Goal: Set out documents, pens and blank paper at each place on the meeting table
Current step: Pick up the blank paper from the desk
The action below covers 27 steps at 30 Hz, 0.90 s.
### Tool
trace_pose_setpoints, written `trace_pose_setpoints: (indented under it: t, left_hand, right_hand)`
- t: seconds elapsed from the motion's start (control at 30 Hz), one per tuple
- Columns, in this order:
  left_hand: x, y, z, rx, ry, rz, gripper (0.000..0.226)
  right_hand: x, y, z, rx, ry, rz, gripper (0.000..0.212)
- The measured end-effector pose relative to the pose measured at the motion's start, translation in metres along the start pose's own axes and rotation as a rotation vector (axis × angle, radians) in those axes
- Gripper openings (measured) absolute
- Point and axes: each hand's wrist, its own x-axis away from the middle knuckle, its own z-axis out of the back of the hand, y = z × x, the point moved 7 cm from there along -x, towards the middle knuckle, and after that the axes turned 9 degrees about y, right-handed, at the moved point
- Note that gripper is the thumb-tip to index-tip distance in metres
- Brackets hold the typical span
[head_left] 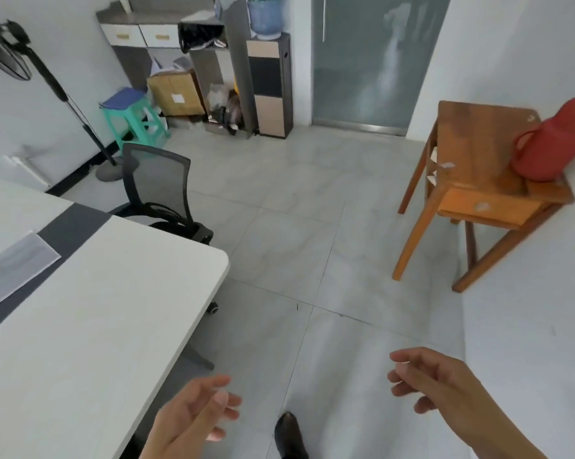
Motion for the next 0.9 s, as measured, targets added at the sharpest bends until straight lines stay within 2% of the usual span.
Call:
trace_pose_setpoints:
  t: [0.03, 0.1, 0.17, 0.57, 0.7, 0.77, 0.8, 0.9]
  left_hand:
    - [-0.015, 0.008, -0.006, 0.021, 0.004, 0.009, 0.013]
    - [-0.051, 0.021, -0.019, 0.027, 0.009, 0.025, 0.025]
    - [-0.093, 0.038, -0.037, 0.041, -0.007, 0.021, 0.013]
    - [-0.326, 0.216, -0.119, -0.044, -0.205, -0.145, 0.018]
    - [-0.399, 0.247, -0.143, -0.075, -0.165, -0.139, 0.018]
    - [-0.437, 0.261, -0.158, -0.088, -0.138, -0.123, 0.018]
    - [-0.456, 0.269, -0.165, -0.086, -0.122, -0.112, 0.018]
    - [-0.509, 0.295, -0.181, -0.078, -0.053, -0.078, 0.017]
  right_hand:
    - [-0.015, -0.005, 0.002, -0.005, 0.004, -0.005, 0.012]
    - [-0.046, -0.019, 0.005, -0.007, 0.013, -0.007, 0.013]
    - [-0.08, -0.037, 0.008, -0.005, 0.027, -0.002, 0.013]
    - [-0.274, -0.182, 0.037, 0.0, 0.14, 0.044, 0.014]
    - [-0.362, -0.204, 0.031, 0.052, 0.048, -0.029, 0.016]
    - [-0.415, -0.223, 0.029, 0.07, 0.001, -0.032, 0.035]
    - [-0.444, -0.234, 0.029, 0.07, -0.004, -0.036, 0.036]
    - [-0.526, -0.275, 0.029, 0.085, -0.037, -0.009, 0.015]
